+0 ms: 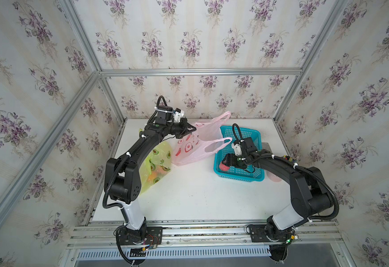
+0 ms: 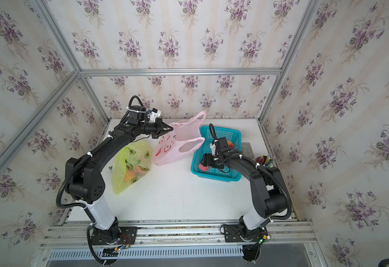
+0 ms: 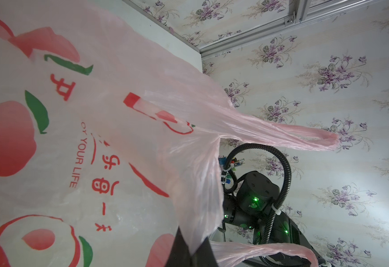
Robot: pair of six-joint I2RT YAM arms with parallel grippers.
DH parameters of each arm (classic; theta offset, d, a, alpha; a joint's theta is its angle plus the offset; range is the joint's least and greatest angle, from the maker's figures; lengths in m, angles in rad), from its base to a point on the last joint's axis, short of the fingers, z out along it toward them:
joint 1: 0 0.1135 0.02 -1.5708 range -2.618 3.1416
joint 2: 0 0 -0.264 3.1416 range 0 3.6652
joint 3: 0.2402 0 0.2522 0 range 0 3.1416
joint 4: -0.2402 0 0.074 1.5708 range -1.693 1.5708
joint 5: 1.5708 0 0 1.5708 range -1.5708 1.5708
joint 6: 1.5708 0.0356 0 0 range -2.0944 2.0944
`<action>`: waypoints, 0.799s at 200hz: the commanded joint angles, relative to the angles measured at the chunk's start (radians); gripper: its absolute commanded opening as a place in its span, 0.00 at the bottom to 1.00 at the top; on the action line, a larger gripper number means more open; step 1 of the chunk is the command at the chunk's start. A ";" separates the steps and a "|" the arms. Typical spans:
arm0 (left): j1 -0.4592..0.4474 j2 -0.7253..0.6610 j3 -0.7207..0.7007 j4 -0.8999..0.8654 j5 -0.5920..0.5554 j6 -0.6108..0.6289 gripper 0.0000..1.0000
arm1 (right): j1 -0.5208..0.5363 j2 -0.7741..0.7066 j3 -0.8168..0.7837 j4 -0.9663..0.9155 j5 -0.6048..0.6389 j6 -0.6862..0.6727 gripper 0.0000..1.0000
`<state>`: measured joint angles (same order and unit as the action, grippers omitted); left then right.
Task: Place the peach into a plastic bag & tie a knot
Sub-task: Pick up the peach from the basket, then place the peach in the plastic bag.
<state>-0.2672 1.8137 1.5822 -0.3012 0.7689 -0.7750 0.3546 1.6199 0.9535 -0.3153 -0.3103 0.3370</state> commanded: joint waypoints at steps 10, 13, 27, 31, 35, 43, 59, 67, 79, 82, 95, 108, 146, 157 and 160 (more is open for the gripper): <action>0.002 -0.009 -0.002 0.017 0.015 0.003 0.00 | 0.009 0.052 0.010 0.054 -0.026 -0.003 0.74; 0.002 -0.011 -0.002 0.017 0.016 0.003 0.00 | 0.010 0.056 0.010 0.056 -0.028 -0.003 0.73; 0.002 -0.013 -0.003 0.017 0.016 0.003 0.00 | 0.010 0.064 0.008 0.065 -0.025 0.001 0.68; 0.003 -0.014 -0.003 0.017 0.017 0.003 0.00 | 0.010 0.065 0.008 0.068 -0.022 0.002 0.66; 0.002 -0.013 -0.004 0.017 0.017 0.002 0.00 | 0.009 0.064 0.006 0.070 -0.021 0.002 0.63; 0.002 -0.011 -0.004 0.017 0.020 0.002 0.00 | 0.010 0.061 0.005 0.071 -0.019 0.002 0.56; 0.002 -0.007 -0.003 0.017 0.022 0.001 0.00 | 0.009 0.033 0.000 0.066 -0.015 0.001 0.48; 0.001 -0.004 -0.005 0.017 0.021 0.000 0.00 | 0.009 0.008 -0.003 0.059 -0.008 0.002 0.47; 0.002 -0.005 -0.005 0.017 0.024 0.003 0.00 | 0.009 -0.043 -0.002 0.038 0.010 0.003 0.46; 0.002 -0.005 -0.005 0.017 0.026 0.004 0.00 | 0.009 -0.059 -0.001 0.032 0.014 0.004 0.46; 0.002 -0.004 -0.006 0.017 0.027 0.005 0.00 | 0.008 -0.126 0.010 -0.002 0.036 0.001 0.44; 0.002 -0.004 -0.005 0.017 0.027 0.005 0.00 | 0.008 -0.189 0.036 -0.043 0.052 -0.003 0.44; 0.002 0.006 0.002 0.014 0.031 0.003 0.00 | 0.010 -0.317 0.124 -0.098 0.021 0.013 0.42; 0.000 0.005 0.001 0.014 0.032 0.003 0.00 | 0.015 -0.309 0.159 -0.095 -0.011 0.024 0.42; 0.000 0.003 0.001 0.014 0.032 0.002 0.00 | 0.019 -0.303 0.169 -0.093 -0.017 0.027 0.42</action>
<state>-0.2676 1.8172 1.5768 -0.3046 0.7868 -0.7689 0.3637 1.3148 1.0698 -0.3878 -0.2813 0.3408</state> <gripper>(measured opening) 0.054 0.448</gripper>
